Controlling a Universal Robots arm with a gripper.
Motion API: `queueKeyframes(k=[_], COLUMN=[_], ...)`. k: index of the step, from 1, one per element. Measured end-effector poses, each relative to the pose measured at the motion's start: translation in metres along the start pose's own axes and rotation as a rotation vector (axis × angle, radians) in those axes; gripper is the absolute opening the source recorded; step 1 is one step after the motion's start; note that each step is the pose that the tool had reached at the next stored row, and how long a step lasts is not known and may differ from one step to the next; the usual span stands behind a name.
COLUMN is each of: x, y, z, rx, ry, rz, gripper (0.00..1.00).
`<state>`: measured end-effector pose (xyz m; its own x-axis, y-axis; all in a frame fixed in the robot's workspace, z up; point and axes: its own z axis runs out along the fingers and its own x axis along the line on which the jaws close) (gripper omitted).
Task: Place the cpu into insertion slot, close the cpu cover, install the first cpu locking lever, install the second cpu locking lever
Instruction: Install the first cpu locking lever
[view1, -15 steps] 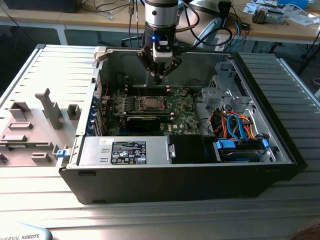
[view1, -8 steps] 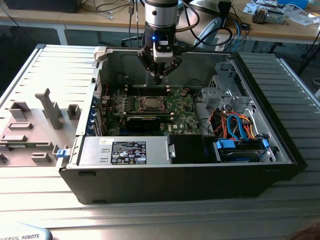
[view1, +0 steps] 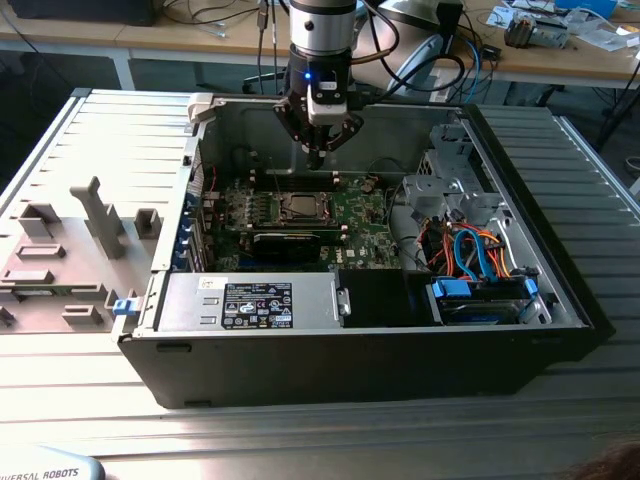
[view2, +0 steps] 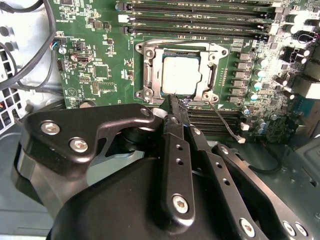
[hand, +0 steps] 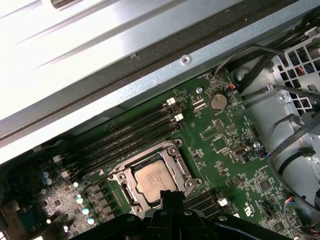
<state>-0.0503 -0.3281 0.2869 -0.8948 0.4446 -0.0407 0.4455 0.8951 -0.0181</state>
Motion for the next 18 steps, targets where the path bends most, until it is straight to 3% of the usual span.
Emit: queueKeyframes(k=[18], x=[0.0000], y=[0.0000], z=[0.0000], rx=[-0.0011], ry=[-0.0005], rz=[-0.026], gripper=[0.11])
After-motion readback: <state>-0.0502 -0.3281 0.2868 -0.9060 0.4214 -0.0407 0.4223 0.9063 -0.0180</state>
